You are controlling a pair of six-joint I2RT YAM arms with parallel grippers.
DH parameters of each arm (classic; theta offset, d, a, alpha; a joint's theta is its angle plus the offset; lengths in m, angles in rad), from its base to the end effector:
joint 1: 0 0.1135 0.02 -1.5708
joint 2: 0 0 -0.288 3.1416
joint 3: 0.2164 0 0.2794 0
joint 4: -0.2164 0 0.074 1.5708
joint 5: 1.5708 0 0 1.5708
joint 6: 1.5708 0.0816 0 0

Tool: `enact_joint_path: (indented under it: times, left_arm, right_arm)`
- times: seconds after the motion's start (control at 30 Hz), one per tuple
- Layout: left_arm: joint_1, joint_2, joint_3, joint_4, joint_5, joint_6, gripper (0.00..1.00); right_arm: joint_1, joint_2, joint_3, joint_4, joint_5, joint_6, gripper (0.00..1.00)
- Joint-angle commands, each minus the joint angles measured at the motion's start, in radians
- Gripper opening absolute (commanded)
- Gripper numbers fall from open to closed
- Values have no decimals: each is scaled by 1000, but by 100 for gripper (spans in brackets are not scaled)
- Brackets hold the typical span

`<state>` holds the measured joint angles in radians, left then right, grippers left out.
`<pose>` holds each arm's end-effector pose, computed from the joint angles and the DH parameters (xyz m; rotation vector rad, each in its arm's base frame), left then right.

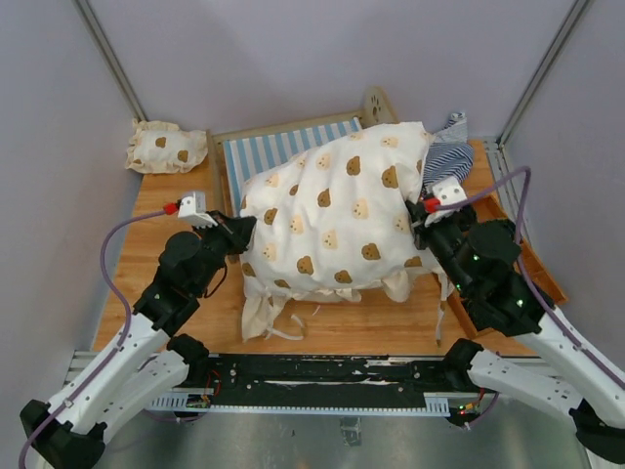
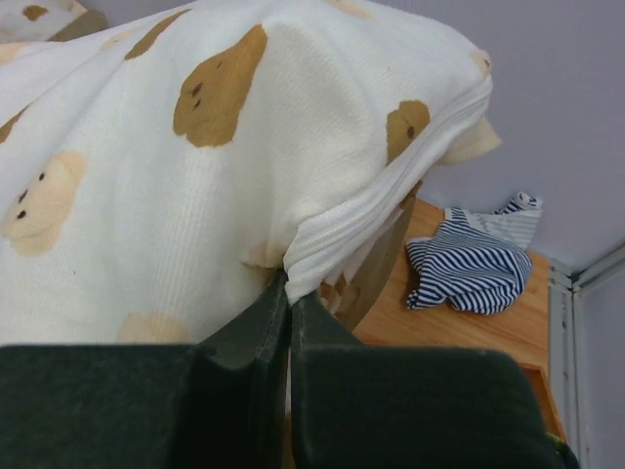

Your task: Set up the pet bed

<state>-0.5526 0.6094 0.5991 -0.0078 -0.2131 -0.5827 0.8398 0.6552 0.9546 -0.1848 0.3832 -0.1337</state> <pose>0.1887 -0.0961 0.3327 -0.1952 1.6231 -0.7118 0.1451 0.1162 0.4439 -0.3960 1.4171 0.2959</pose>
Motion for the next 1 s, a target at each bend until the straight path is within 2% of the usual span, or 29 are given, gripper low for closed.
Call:
enact_joint_path:
  times: [0.0, 0.13, 0.23, 0.37, 0.53, 0.63, 0.7, 0.83, 0.97]
  left_arm:
    - [-4, 48, 125, 41, -207, 40, 0]
    - [-4, 85, 217, 71, -349, 91, 0]
    - [-4, 104, 264, 130, -404, 162, 0]
    - [-3, 177, 327, 140, -435, 229, 0]
    - [2, 299, 389, 126, -476, 266, 0]
    - [45, 389, 446, 65, -453, 245, 0]
    - [99, 443, 469, 46, -384, 208, 0]
    - [210, 557, 494, 41, -297, 165, 0]
    - [270, 650, 512, 80, -232, 195, 0]
  right_arm:
    - [8, 114, 123, 179, 105, -139, 0]
    - [2, 228, 207, 263, 143, -248, 0]
    - [-29, 304, 269, 294, 129, -284, 0]
    - [-113, 412, 336, 294, 82, -260, 0]
    - [-265, 538, 400, 282, -55, -156, 0]
    - [-340, 610, 419, 289, -139, -104, 0]
    - [-385, 668, 426, 313, -185, -87, 0]
    - [-466, 789, 483, 340, -270, -33, 0]
    - [-494, 905, 558, 345, -311, -24, 0]
